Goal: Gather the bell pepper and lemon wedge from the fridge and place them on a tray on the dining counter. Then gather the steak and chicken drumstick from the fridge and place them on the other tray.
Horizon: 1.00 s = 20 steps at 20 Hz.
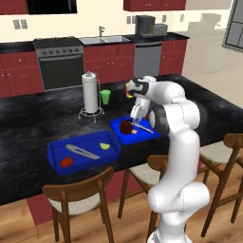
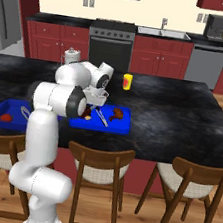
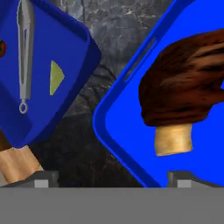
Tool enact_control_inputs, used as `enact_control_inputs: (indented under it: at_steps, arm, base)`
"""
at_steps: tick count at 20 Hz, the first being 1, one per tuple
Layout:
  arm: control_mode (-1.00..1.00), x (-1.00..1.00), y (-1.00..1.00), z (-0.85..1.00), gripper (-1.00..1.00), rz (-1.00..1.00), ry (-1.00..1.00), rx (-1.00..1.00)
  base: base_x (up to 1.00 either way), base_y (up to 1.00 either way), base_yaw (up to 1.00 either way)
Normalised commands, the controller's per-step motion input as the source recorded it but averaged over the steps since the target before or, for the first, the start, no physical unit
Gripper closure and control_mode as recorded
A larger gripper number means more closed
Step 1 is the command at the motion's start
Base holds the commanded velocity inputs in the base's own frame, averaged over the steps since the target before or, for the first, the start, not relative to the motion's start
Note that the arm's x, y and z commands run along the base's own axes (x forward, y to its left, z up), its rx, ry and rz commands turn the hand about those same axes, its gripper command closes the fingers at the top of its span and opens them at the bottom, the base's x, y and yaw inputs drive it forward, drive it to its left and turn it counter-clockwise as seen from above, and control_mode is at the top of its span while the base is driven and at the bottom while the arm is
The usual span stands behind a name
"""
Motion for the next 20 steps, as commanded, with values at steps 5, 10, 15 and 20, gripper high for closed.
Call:
enact_control_inputs:
  at_steps: [5, 10, 15, 20]
  arm:
    - [-1.0, -1.0, -0.23, 0.43, -1.0, 0.0, -0.41, 0.0]
    - [-1.0, -1.0, -0.19, 0.15, -1.0, 0.0, -0.57, 0.0]
    - [-1.0, -1.0, -0.22, 0.17, -1.0, 0.0, -0.43, 0.02]
    - [-1.0, -1.0, -0.4, 0.07, -1.0, 0.0, -0.31, 0.11]
  base:
    - [0.0, 0.0, 0.0]
    - [0.0, 0.0, 0.0]
    - [0.0, 0.0, 0.0]
    - [0.0, 0.0, 0.0]
